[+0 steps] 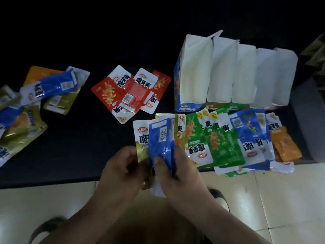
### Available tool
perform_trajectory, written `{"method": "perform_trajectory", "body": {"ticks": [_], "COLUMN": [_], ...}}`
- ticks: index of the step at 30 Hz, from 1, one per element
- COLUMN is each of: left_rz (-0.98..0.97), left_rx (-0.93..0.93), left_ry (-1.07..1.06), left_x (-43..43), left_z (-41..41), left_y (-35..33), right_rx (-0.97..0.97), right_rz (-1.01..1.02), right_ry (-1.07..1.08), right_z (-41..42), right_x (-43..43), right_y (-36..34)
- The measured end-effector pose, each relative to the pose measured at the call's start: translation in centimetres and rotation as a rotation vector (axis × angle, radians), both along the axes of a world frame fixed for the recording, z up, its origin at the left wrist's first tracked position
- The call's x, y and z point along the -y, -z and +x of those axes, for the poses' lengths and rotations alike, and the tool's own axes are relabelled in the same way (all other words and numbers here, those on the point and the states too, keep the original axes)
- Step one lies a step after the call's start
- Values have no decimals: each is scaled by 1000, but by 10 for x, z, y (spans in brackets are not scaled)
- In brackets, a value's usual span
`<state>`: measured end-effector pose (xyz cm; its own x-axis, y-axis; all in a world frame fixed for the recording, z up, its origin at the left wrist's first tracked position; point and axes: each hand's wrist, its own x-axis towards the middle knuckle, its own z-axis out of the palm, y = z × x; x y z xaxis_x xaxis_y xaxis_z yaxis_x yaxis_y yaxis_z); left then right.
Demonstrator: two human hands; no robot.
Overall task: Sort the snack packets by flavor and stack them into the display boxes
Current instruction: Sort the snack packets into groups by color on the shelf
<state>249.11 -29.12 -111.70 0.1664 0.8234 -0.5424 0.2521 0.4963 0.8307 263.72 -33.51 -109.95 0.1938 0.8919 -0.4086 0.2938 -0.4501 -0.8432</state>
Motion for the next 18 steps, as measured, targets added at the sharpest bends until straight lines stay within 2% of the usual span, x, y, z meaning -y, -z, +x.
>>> {"method": "perform_trajectory", "body": {"ticks": [3,6,12,16,18], "left_rz": [17,0,105,429,491], "left_rx": [-42,-49,-123,-525,-723], "left_ry": [-1,-106,50,427,567], "left_x": [3,5,-18,-37,-42], "left_z": [4,3,21,15,9], "left_y": [0,-1,4,22,22], "right_rx": [-37,49,142,136,138], "right_rz": [-49,-52,0,-13,-13], "right_ry": [-58,-81,247,203,197], "right_z": [9,20,62,71,77], "right_x": [8,17,21,24,23], "right_y": [-3,-5,-2,-4,-6]}}
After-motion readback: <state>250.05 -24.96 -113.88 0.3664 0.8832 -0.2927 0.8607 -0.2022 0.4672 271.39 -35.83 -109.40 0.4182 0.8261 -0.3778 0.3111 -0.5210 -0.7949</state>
